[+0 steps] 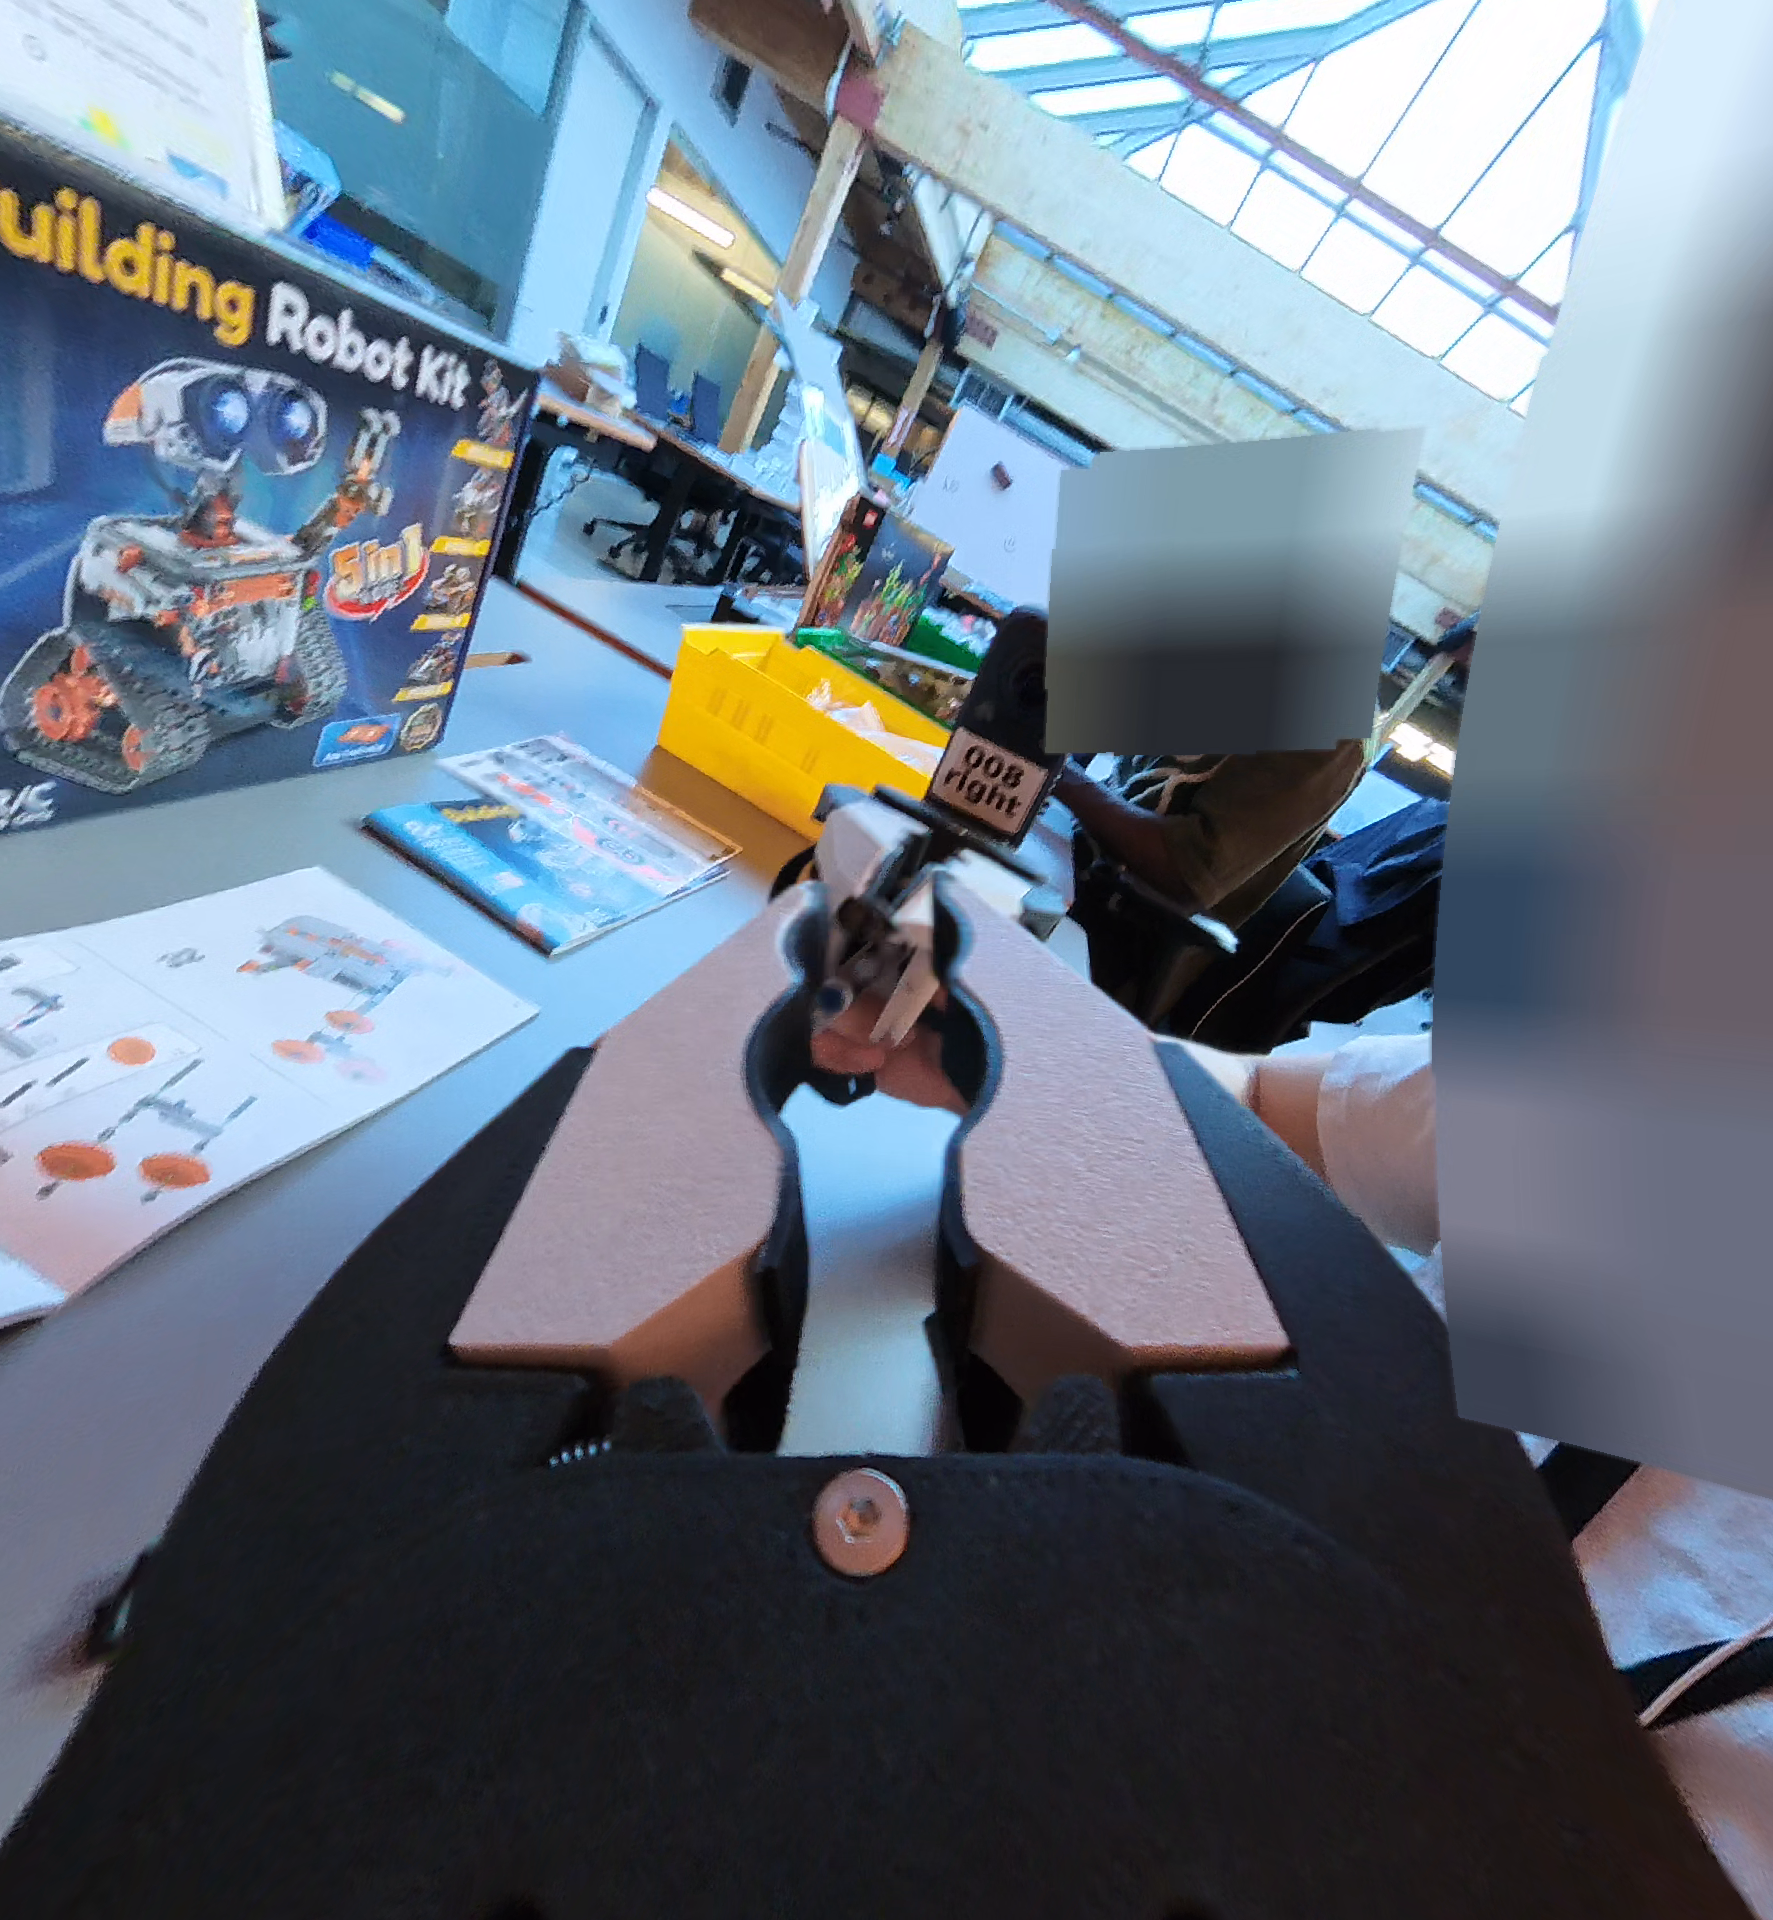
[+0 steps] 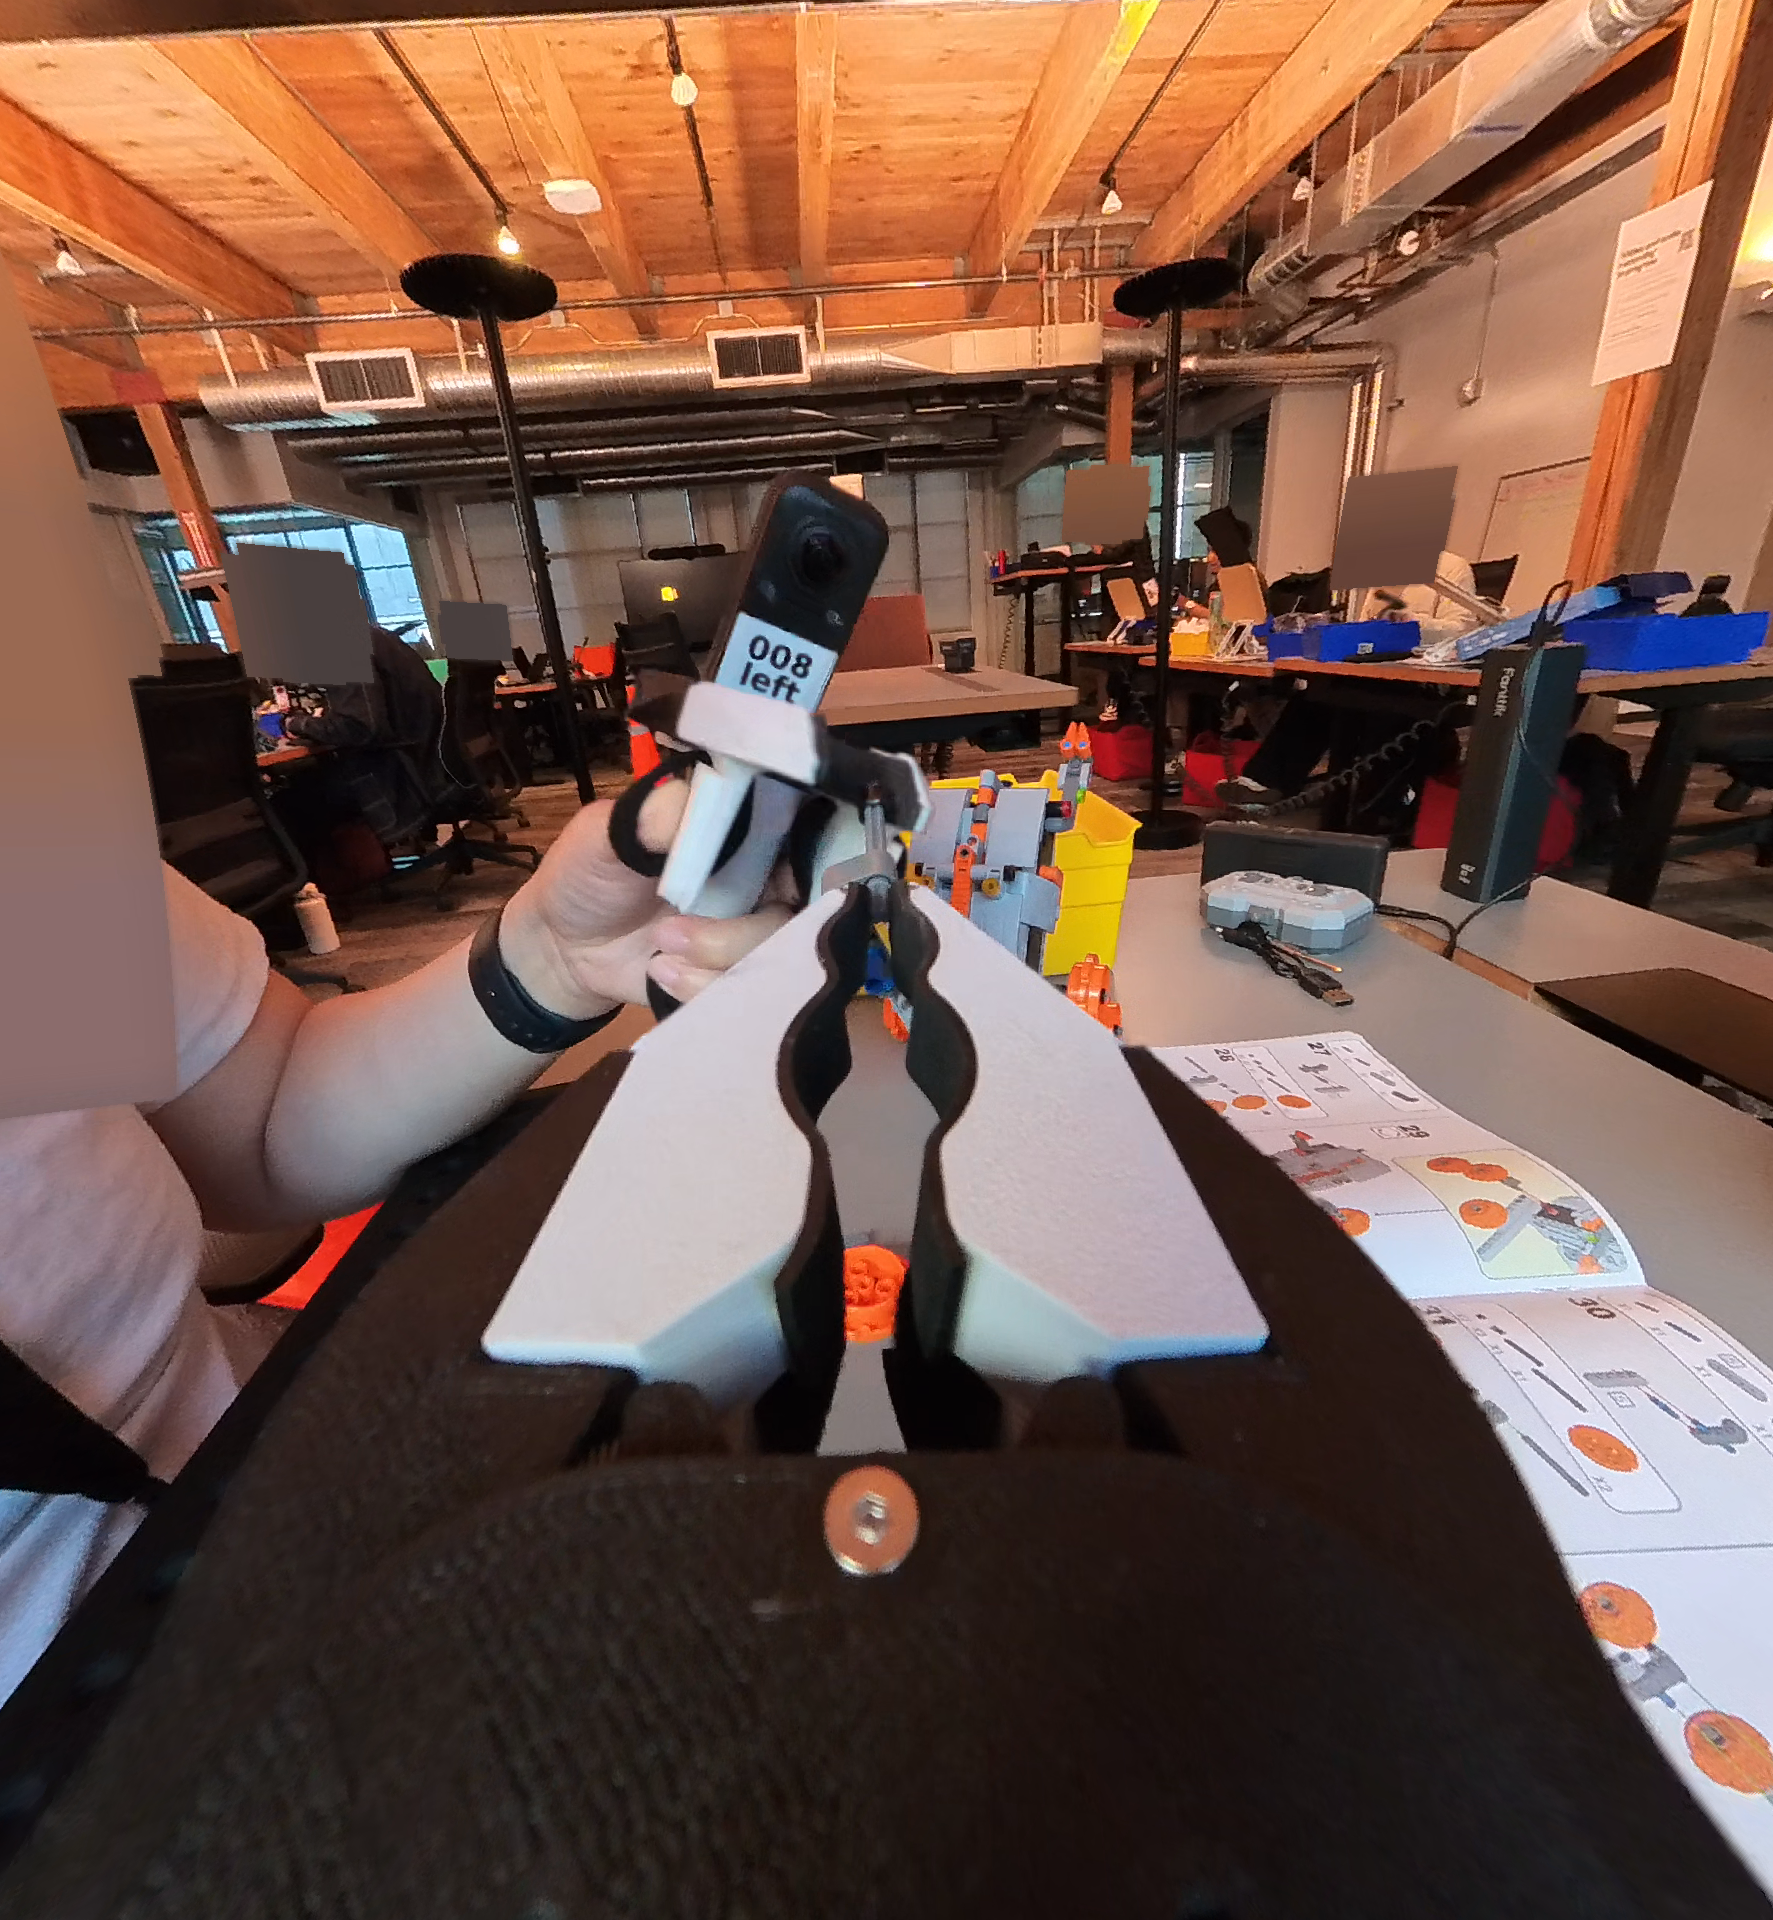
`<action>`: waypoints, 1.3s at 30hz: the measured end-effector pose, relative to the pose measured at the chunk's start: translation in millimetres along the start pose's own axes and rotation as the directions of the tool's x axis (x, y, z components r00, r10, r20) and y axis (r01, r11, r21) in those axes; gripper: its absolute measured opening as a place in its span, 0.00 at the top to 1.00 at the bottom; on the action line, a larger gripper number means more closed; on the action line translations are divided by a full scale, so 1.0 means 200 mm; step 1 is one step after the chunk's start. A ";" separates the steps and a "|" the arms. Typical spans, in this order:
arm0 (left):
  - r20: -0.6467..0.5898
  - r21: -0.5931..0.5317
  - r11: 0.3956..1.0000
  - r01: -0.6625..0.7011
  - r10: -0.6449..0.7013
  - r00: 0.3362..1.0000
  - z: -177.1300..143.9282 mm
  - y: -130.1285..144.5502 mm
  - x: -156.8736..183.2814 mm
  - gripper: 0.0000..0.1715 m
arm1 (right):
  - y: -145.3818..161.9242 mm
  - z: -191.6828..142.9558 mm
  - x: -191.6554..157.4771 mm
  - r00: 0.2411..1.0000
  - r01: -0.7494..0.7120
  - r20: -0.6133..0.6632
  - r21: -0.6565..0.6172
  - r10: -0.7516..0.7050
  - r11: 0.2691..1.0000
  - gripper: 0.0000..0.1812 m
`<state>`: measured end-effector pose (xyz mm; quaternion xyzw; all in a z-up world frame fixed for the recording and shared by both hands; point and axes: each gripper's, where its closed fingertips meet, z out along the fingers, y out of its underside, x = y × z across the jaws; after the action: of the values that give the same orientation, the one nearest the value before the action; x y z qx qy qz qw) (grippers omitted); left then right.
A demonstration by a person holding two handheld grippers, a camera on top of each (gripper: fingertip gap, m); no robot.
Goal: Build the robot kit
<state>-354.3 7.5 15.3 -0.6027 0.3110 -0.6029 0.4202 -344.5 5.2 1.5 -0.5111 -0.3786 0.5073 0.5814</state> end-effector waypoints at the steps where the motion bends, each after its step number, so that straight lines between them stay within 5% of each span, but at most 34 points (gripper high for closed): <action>1: -0.014 0.019 1.000 0.004 -0.003 1.000 0.00 -0.01 0.01 0.88 | 0.00 0.00 0.00 1.000 -0.002 0.001 0.000 0.002 1.000 0.98; 15: -0.064 0.003 0.999 0.040 -0.040 0.997 -0.04 0.02 0.00 0.98 | 0.00 0.00 -0.01 0.999 -0.009 0.032 0.013 0.008 1.000 0.98; 29: -0.030 -0.113 0.992 0.047 -0.051 0.998 0.00 0.16 -0.03 0.98 | -0.03 -0.03 0.00 0.998 -0.040 0.053 0.041 0.037 0.998 0.98; 39: -0.043 -0.068 0.990 0.122 -0.125 0.991 0.01 0.13 -0.06 0.98 | 0.00 -0.03 0.03 0.996 -0.067 0.064 -0.014 0.068 0.998 0.98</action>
<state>-350.5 6.6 -13.3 -0.6200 0.3021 -0.6313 0.3547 -337.2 9.3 0.2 -0.5105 -0.3827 0.5405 0.5484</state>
